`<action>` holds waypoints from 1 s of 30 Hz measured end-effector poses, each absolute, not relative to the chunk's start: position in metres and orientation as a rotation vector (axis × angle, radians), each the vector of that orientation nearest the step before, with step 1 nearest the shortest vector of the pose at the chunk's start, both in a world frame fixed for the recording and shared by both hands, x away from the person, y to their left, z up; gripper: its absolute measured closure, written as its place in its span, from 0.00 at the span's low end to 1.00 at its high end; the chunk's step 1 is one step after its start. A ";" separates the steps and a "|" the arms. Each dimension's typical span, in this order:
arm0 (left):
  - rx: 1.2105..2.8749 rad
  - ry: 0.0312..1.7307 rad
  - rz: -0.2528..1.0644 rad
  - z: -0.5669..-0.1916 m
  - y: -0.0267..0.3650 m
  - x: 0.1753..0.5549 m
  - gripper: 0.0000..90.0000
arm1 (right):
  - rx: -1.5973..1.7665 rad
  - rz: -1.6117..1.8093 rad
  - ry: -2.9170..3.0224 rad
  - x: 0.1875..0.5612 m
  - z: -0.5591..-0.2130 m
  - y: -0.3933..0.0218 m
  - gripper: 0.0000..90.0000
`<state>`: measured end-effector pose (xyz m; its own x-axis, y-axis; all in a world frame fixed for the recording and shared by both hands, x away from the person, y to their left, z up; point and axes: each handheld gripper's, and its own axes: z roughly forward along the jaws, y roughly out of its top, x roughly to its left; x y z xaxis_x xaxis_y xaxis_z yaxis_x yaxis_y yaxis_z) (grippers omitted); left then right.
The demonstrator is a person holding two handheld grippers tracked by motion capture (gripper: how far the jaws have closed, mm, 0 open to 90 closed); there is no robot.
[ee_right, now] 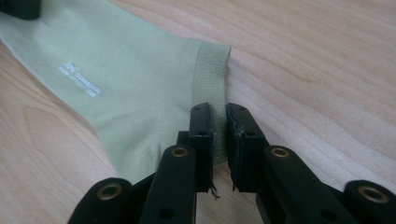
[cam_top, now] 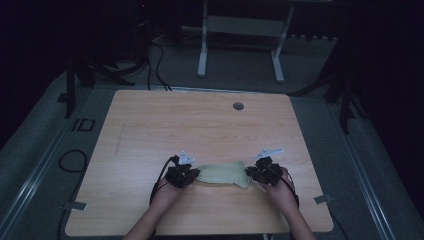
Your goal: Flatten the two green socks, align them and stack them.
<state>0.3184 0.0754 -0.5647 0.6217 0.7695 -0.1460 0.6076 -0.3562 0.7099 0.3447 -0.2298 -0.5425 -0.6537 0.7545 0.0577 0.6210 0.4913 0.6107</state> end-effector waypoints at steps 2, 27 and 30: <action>2.090 1.075 0.277 -0.565 0.075 0.318 0.98 | 1.200 0.900 2.520 0.347 -0.547 -0.230 0.89; 1.978 1.072 0.384 -0.532 0.085 0.306 0.76 | 1.134 0.997 2.457 0.342 -0.517 -0.226 0.76; 2.021 0.994 0.364 -0.531 0.074 0.303 0.97 | 1.101 0.993 2.496 0.340 -0.518 -0.219 0.86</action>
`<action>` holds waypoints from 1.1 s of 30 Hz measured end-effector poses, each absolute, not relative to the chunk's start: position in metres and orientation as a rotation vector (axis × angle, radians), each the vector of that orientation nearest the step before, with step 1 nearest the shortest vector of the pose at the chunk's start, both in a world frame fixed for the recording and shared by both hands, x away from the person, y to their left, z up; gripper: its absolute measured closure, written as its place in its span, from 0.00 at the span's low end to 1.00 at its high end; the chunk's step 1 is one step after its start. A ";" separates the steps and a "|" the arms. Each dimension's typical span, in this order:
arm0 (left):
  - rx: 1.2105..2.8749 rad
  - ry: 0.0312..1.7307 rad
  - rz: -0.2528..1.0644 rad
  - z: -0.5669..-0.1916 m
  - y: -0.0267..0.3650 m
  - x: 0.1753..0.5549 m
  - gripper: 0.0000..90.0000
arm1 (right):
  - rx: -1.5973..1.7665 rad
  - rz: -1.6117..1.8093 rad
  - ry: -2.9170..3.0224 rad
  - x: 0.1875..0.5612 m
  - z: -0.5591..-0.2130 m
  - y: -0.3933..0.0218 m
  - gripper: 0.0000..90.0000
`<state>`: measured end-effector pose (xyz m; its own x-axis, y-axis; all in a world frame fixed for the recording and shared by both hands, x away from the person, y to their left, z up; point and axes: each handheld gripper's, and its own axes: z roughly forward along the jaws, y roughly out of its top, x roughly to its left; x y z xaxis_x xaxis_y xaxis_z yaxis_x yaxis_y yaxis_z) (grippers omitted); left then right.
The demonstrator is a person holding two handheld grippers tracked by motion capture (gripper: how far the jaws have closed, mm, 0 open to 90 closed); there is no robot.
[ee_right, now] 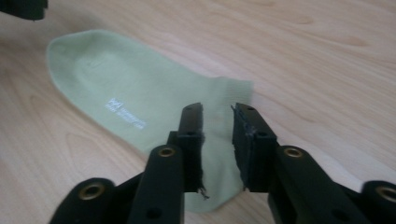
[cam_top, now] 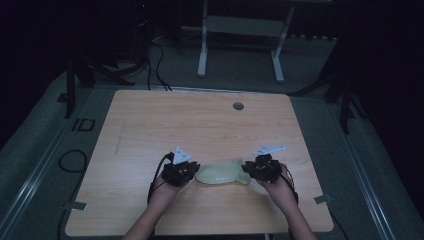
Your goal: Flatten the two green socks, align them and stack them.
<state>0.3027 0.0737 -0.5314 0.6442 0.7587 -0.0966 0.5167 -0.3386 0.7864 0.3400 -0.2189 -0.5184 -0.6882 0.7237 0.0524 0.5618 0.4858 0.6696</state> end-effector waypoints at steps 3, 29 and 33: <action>2.068 0.957 0.371 -0.537 0.064 0.305 0.99 | 1.100 0.956 2.507 0.343 -0.524 -0.217 0.89; 2.175 0.903 0.428 -0.570 0.070 0.317 0.45 | 1.041 0.910 2.543 0.345 -0.549 -0.223 0.67; 2.175 0.905 0.425 -0.569 0.071 0.317 0.44 | 1.048 0.912 2.542 0.345 -0.548 -0.223 0.66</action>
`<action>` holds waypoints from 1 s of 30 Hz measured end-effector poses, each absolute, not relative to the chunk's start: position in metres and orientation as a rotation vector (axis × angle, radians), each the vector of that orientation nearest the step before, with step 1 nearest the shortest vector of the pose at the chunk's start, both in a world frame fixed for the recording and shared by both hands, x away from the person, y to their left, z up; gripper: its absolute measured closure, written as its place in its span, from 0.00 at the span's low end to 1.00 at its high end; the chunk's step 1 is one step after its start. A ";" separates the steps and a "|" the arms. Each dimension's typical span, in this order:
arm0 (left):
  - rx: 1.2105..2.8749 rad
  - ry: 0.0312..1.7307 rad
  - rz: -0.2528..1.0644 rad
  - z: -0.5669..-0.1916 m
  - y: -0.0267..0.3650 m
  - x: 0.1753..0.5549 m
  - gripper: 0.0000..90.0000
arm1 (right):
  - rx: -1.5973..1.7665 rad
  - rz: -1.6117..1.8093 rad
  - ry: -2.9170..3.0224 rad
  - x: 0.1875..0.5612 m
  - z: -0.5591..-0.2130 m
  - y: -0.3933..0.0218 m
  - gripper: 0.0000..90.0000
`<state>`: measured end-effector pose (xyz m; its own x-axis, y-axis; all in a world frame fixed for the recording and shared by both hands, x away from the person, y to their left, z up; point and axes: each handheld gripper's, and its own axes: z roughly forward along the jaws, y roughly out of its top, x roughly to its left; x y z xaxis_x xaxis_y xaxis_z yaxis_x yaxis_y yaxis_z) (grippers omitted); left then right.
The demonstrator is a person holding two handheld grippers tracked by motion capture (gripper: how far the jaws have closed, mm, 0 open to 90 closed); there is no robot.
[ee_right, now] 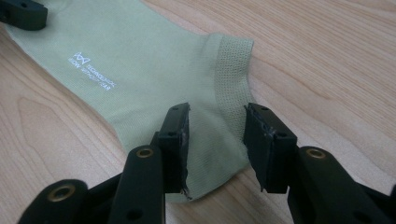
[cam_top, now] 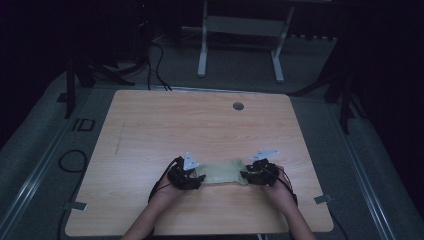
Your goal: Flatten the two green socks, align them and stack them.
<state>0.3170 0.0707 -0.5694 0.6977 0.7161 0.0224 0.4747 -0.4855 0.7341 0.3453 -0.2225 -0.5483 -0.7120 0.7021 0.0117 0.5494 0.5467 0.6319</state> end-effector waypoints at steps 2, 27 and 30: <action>2.156 0.915 0.417 -0.567 0.073 0.315 0.43 | 1.044 0.906 2.548 0.346 -0.547 -0.222 0.63; 2.024 0.950 0.362 -0.546 0.092 0.292 0.03 | 1.029 1.164 2.424 0.328 -0.524 -0.235 0.14; 2.030 0.959 0.344 -0.549 0.098 0.290 0.03 | 1.040 1.161 2.401 0.323 -0.529 -0.247 0.14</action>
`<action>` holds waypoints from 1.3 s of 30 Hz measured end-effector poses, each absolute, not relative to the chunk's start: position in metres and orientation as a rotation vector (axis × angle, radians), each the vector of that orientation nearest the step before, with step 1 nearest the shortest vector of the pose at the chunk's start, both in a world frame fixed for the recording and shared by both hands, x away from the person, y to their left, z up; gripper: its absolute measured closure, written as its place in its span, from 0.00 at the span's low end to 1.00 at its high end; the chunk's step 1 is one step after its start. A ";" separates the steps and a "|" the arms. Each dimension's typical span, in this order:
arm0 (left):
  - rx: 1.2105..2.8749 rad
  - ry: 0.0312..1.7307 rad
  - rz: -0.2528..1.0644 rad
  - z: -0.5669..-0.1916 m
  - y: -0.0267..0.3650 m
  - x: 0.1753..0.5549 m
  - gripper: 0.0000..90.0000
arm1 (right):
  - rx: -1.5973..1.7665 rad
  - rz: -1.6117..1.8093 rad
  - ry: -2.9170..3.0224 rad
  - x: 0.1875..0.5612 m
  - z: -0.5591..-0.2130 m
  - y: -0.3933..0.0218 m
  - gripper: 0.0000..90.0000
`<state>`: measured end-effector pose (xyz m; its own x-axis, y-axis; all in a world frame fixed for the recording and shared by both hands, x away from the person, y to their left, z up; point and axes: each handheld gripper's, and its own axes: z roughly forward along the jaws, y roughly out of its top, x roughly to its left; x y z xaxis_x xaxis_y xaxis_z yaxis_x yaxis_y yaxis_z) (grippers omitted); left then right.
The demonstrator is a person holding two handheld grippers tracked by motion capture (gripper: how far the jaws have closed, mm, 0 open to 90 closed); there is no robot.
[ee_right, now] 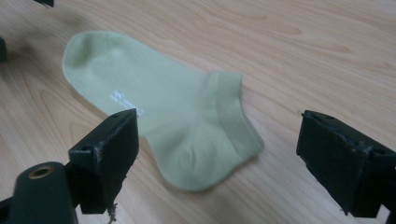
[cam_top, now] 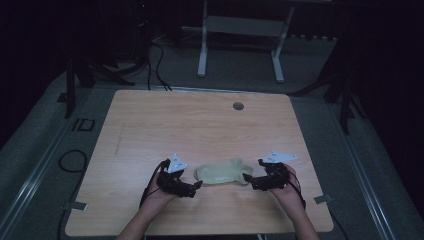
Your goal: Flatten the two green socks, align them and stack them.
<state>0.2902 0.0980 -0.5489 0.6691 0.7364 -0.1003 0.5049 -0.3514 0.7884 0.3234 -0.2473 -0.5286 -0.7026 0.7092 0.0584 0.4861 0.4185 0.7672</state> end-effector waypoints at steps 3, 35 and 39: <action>2.025 0.960 0.347 -0.551 0.105 0.287 0.03 | 1.044 1.141 2.386 0.320 -0.532 -0.257 0.14; 1.934 1.046 0.410 -0.558 0.189 0.226 0.03 | 1.201 1.099 2.253 0.273 -0.554 -0.343 0.15; 1.912 1.079 0.413 -0.560 0.201 0.220 0.03 | 1.226 1.101 2.225 0.267 -0.555 -0.354 0.15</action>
<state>0.2204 0.2008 -0.5600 0.5676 0.8138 -0.1247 0.5225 -0.2390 0.8185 0.2674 -0.3544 -0.5551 -0.5527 0.8320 0.0471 0.5422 0.3161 0.7785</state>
